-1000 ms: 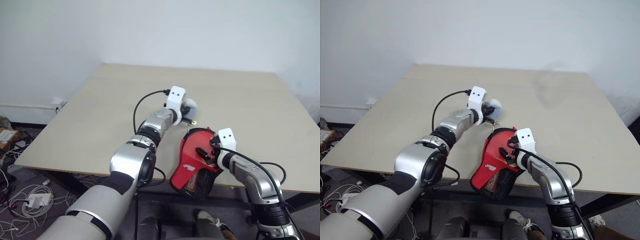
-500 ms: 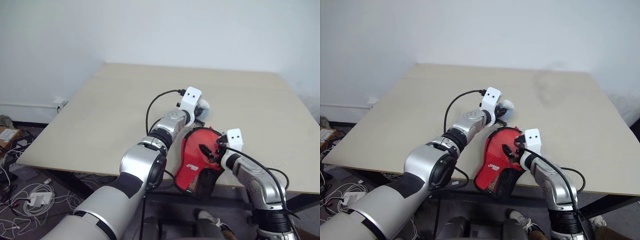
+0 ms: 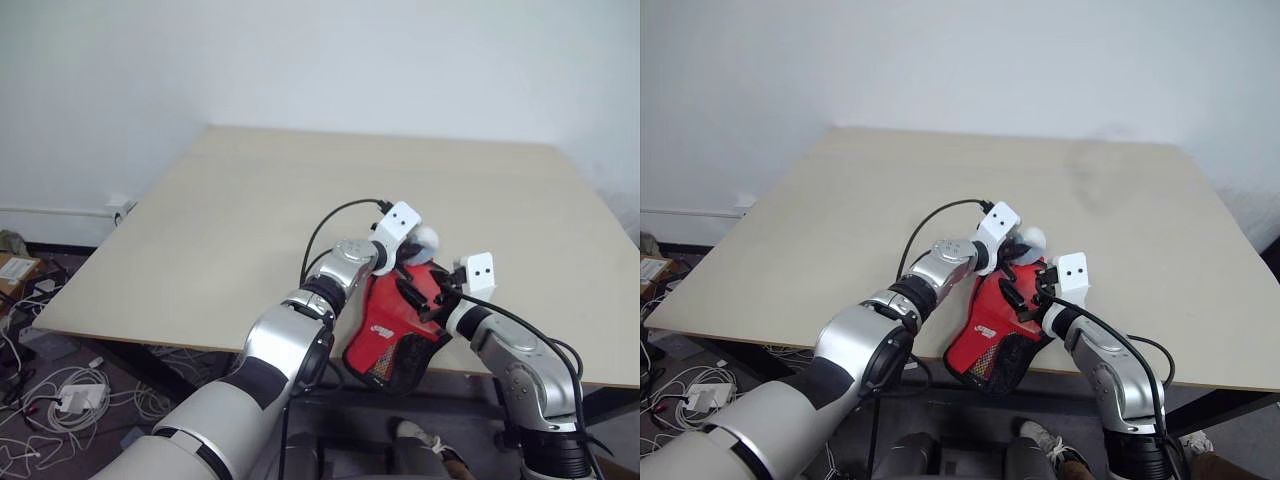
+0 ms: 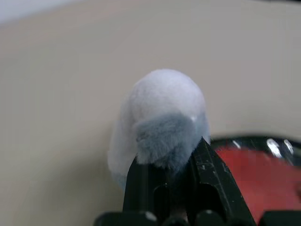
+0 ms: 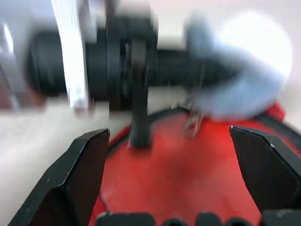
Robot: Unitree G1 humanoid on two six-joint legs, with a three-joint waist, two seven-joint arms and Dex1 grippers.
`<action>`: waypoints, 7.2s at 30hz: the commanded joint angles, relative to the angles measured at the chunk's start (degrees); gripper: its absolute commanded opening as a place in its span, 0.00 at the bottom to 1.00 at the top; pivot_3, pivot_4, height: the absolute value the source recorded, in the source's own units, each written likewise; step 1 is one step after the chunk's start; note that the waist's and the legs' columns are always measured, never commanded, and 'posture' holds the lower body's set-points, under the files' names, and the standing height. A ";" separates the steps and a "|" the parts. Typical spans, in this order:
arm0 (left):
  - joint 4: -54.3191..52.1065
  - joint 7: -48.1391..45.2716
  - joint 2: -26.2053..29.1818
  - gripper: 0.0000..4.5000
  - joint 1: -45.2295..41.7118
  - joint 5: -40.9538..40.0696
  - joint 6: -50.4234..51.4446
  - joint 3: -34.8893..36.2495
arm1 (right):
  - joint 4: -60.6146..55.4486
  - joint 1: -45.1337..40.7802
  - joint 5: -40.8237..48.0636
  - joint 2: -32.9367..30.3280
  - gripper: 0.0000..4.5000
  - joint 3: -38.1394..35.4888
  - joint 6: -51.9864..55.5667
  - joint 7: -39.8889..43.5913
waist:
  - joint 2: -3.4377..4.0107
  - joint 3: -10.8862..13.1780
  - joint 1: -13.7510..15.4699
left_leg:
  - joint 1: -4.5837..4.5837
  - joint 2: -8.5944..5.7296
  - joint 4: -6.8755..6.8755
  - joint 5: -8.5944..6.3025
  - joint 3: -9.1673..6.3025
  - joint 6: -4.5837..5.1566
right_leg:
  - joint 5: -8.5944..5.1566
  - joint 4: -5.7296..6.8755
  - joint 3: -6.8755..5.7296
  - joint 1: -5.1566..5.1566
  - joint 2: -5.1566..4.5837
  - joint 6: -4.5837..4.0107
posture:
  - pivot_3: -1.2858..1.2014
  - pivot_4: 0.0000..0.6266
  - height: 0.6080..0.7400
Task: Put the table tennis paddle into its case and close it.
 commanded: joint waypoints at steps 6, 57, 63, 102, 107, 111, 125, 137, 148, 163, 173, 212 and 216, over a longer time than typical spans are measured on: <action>-3.03 -4.23 -0.95 0.54 0.29 -1.84 -1.04 1.02 | -1.43 -0.38 1.63 -3.02 0.99 -2.36 -1.76 1.41 | 0.00 0.00 0.05 | 0.00 0.00 0.01 0.00 0.00 0.00 | 0.00 0.00 0.01 0.01 -0.01 0.00 | 0.52 0.00 1.00; -37.06 -28.88 10.43 0.61 22.73 -9.67 17.40 -9.99 | 21.03 -17.96 5.02 -7.44 0.99 -2.69 1.85 2.39 | 0.19 -0.01 -0.20 | 0.10 0.04 0.07 0.01 0.00 0.03 | 0.08 0.08 0.05 0.11 0.03 -0.14 | 0.52 0.00 1.00; -32.41 -22.73 9.62 0.61 20.58 -7.64 15.41 -10.60 | 21.68 -19.76 5.69 -5.80 0.99 -3.52 3.56 1.44 | 0.20 -0.01 -0.15 | 0.10 0.03 0.08 0.01 0.00 0.03 | 0.08 0.08 0.05 0.12 0.03 -0.13 | 0.52 0.00 1.00; -31.03 -17.68 9.48 0.62 21.25 -5.56 15.07 -11.22 | 36.27 -28.05 -4.28 -1.85 0.03 -8.11 -6.97 -14.41 | 0.30 -0.05 -0.15 | 0.17 0.01 0.07 0.02 -0.01 0.03 | 0.13 0.10 0.05 0.19 0.02 -0.21 | 0.52 0.00 1.00; -30.75 -17.18 9.49 0.62 21.37 -5.46 15.26 -11.21 | 30.96 -22.95 -3.91 -8.26 0.03 -8.42 -3.28 -10.20 | 0.38 -0.06 -0.02 | 0.17 -0.02 0.08 0.02 -0.04 0.03 | 0.14 0.09 0.04 0.22 0.00 -0.22 | 0.52 0.00 1.00; -30.26 -16.70 9.31 0.62 21.41 -5.39 15.12 -11.29 | 26.52 -18.16 -2.52 -14.38 0.03 -10.29 -0.55 -6.28 | 0.40 -0.07 -0.03 | 0.19 -0.04 0.09 0.02 -0.03 0.03 | 0.01 0.06 0.05 0.28 -0.01 -0.01 | 0.52 0.00 1.00; -29.13 -15.91 8.17 0.62 21.40 -5.37 15.00 -11.43 | 6.48 6.23 5.68 -33.62 0.03 -17.33 8.22 13.48 | 0.38 -0.05 0.62 | 0.25 -0.08 0.15 0.00 0.01 0.02 | -0.06 -0.07 0.03 0.43 -0.08 0.05 | 0.52 0.00 1.00; -27.90 -15.52 7.74 0.62 20.77 -5.28 14.61 -11.18 | -7.54 20.81 12.16 -37.42 0.03 -21.65 8.68 24.65 | 0.20 0.05 1.43 | 0.25 -0.05 0.15 -0.02 0.03 0.00 | -0.07 -0.15 0.02 0.44 -0.09 0.06 | 0.52 0.00 1.00; -26.18 -15.06 7.41 0.62 19.87 -5.25 13.81 -10.82 | -20.19 35.48 12.96 -39.85 0.03 -17.25 5.51 32.94 | 0.07 0.09 1.41 | 0.31 -0.04 0.18 -0.12 0.01 -0.17 | -0.09 -0.24 -0.04 0.52 -0.11 0.06 | 0.52 0.00 1.00; -25.91 -14.99 7.75 0.62 20.16 -5.09 14.33 -10.79 | -32.04 50.76 4.77 -47.61 0.02 -7.74 -5.68 37.43 | -0.12 -0.09 2.76 | 0.39 0.01 0.24 -0.34 -0.07 -0.10 | -0.10 -0.87 -0.23 0.84 -0.13 0.09 | 0.52 0.00 1.00; -32.73 -26.21 7.62 0.62 19.43 -8.48 14.97 -12.12 | -25.60 22.35 16.00 -39.46 0.02 -3.90 8.97 24.91 | -0.28 -0.13 2.61 | 0.42 0.10 0.33 -0.48 -0.01 -0.34 | -0.03 -0.85 -0.24 0.85 -0.11 -0.03 | 0.52 0.00 1.00; -14.92 -33.96 6.01 0.62 10.12 6.30 -1.74 -23.78 | -37.04 30.69 17.19 -45.34 0.02 6.93 4.34 27.48 | -0.31 -0.12 2.72 | 0.35 0.13 0.38 -0.34 0.00 -0.08 | 0.03 -0.84 -0.20 0.87 -0.08 0.12 | 0.52 0.00 1.00; -15.20 -34.20 6.41 0.62 10.28 6.39 -1.41 -23.83 | -37.04 28.09 14.58 -48.21 0.02 14.99 1.55 28.06 | -0.31 -0.13 2.68 | 0.34 0.14 0.37 -0.35 0.00 -0.08 | 0.02 -0.85 -0.21 0.86 -0.07 0.11 | 0.52 0.00 1.00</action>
